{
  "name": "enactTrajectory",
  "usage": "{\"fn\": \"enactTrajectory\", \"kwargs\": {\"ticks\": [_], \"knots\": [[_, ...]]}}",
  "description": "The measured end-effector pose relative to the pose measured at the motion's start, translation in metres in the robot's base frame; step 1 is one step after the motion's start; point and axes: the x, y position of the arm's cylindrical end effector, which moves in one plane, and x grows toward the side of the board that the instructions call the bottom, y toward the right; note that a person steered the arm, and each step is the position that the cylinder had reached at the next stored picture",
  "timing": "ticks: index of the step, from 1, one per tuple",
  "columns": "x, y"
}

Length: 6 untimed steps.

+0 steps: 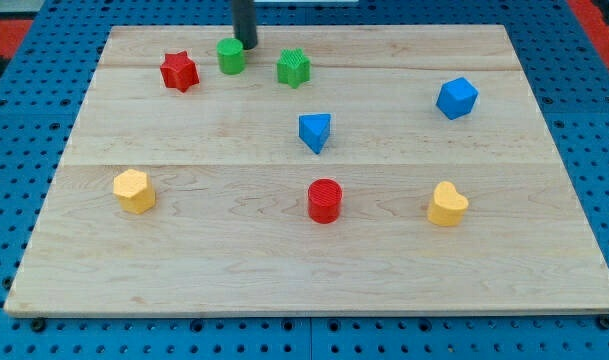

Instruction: Push the green blocks into the red star

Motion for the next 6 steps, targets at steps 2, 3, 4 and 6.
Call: {"fn": "enactTrajectory", "kwargs": {"ticks": [2,3,4,6], "knots": [[0.003,0.049],[0.006,0.131],[0.032,0.133],[0.036,-0.012]]}}
